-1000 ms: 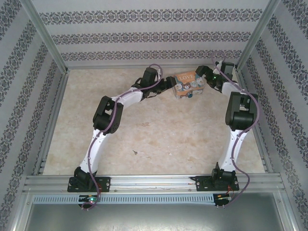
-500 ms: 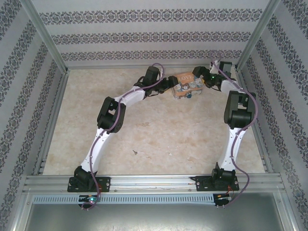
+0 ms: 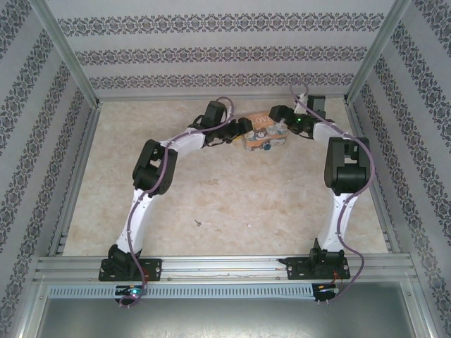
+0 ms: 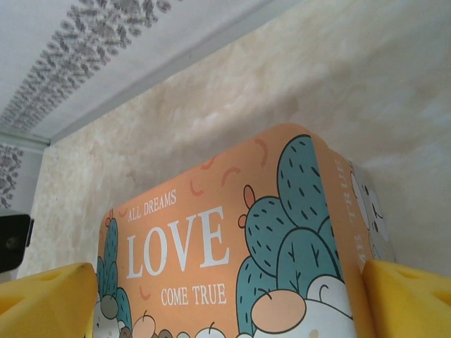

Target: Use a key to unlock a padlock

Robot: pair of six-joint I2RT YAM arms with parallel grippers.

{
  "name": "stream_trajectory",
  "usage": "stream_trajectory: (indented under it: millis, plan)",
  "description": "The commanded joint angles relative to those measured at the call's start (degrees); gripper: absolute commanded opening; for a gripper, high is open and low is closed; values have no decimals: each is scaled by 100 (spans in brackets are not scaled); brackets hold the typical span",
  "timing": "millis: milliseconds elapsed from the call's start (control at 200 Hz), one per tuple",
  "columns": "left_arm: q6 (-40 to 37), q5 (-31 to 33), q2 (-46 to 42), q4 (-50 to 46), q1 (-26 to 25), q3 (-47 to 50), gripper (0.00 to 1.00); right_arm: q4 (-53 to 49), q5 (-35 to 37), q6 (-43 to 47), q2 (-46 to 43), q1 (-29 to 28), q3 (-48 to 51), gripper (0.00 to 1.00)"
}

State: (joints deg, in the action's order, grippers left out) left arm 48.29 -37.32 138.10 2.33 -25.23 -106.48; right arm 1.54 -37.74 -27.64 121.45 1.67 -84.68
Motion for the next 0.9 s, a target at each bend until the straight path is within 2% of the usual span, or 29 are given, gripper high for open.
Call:
stream_trajectory:
  millis: [0,425,640,894]
  plan:
    - [-107,-304,-536,557,-7,647,75,14,-429,-89,-367,-565,358,94]
    - [-118,-210,-2165,1251,418,3289,74,365,34,-398,-1062,-1647,1392,91]
    - [-292,-63,-2706,1149,637,3922,75,414,390,-478,-1322,-2160,1774,89]
    - [-435,-28,-3018,950,961,4205,76,523,716,-634,-1578,-2519,2142,88]
